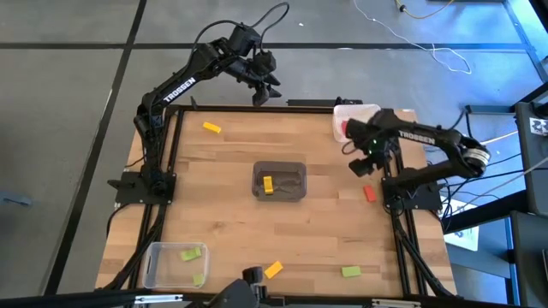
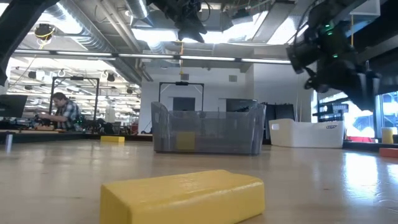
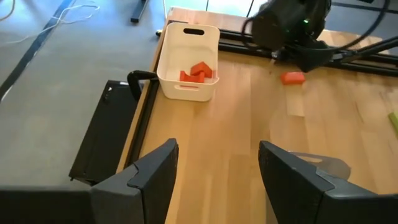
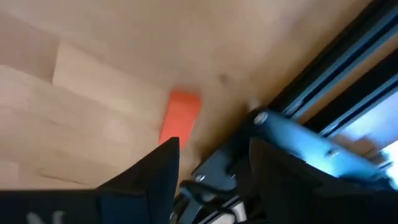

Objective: Sort & place blocks by color
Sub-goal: Put the orange block into the white bin

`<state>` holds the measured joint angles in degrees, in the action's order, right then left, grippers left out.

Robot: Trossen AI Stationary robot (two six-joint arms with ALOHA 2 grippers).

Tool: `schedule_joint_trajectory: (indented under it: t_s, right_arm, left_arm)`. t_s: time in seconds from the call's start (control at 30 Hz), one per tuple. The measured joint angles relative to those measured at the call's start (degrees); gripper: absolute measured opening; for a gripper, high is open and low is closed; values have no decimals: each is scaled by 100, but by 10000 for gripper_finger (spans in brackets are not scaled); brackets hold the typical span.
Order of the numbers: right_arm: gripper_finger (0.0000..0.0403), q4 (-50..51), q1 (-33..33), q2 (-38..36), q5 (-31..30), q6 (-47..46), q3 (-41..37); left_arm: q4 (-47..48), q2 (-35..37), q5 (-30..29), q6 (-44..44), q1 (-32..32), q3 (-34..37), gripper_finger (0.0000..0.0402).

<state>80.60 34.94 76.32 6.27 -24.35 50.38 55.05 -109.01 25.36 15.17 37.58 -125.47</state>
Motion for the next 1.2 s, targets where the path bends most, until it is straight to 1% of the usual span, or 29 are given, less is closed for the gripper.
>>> schedule_joint_trajectory:
  t_s: [0.2, 0.5, 0.63, 0.73, 0.83, 1.0, 1.13, 1.2]
  right_arm:
    - [194, -56, -663, -589, 536, -1213, -728]
    - [194, -273, -1550, -671, 537, -2781, -713]
    - [194, -768, -1895, -674, 532, -3481, -716]
    - [194, -1058, -2081, -665, 218, -3991, -716]
    - [194, -1062, -2205, -661, -102, -4534, -750]
    - [194, -1228, -2453, -633, -46, -5298, -1072]
    - [194, -1314, -2581, -533, -379, -5371, -1039]
    - [194, -1343, -2577, -468, -320, -5518, -1053]
  left_arm:
    - [0, 0, 0, 6, -20, 0, 214]
    - [-2, 0, 1, 172, -15, 0, 214]
    - [-1, 0, 2, 175, -20, 0, 214]
    - [-2, 0, 2, 176, -20, 0, 214]
    - [-1, -2, 87, 177, -19, 0, 214]
    - [-2, -2, 129, 200, -20, 0, 214]
    - [-2, -2, 130, 314, -16, 0, 214]
    - [-2, -4, 129, 371, -17, 0, 214]
